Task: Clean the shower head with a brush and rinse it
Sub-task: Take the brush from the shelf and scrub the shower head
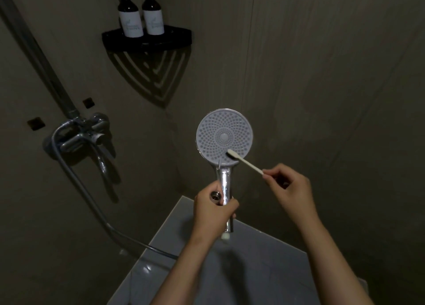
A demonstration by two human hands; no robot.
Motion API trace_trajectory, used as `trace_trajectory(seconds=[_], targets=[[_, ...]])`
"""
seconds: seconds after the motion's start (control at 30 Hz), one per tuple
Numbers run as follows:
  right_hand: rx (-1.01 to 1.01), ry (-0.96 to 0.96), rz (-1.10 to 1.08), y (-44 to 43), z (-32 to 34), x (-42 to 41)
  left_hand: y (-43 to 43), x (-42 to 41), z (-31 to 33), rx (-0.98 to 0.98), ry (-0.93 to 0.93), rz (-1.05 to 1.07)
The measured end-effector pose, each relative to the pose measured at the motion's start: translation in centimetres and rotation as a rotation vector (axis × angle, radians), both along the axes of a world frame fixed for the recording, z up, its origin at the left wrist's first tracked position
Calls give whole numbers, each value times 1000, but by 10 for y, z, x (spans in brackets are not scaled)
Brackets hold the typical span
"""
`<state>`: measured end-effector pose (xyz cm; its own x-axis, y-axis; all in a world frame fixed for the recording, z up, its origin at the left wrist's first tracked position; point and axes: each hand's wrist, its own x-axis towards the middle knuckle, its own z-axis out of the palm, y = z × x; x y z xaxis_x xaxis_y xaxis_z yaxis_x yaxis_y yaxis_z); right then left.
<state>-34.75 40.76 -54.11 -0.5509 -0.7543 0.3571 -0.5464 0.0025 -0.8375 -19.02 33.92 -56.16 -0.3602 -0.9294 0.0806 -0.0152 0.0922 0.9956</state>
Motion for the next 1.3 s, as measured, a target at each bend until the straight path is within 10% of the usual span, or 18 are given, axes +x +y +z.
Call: trace_trajectory(seconds=[0.3,0.6,0.9,1.13,1.3], targets=[[-124,38,-241,6,-3,-12,-2,2,1,26,8,11],[39,-105,83,7,1,1,-2,2,1,30,18,0],[-80,11,-260,14,-2,-20,-1,3,-2,15,4,-4],[-81,53,40,-2,26,12,1,1,-7,-101,-86,-20],[-2,216,-125,-14,17,16,5,2,-7,-127,-83,-31]])
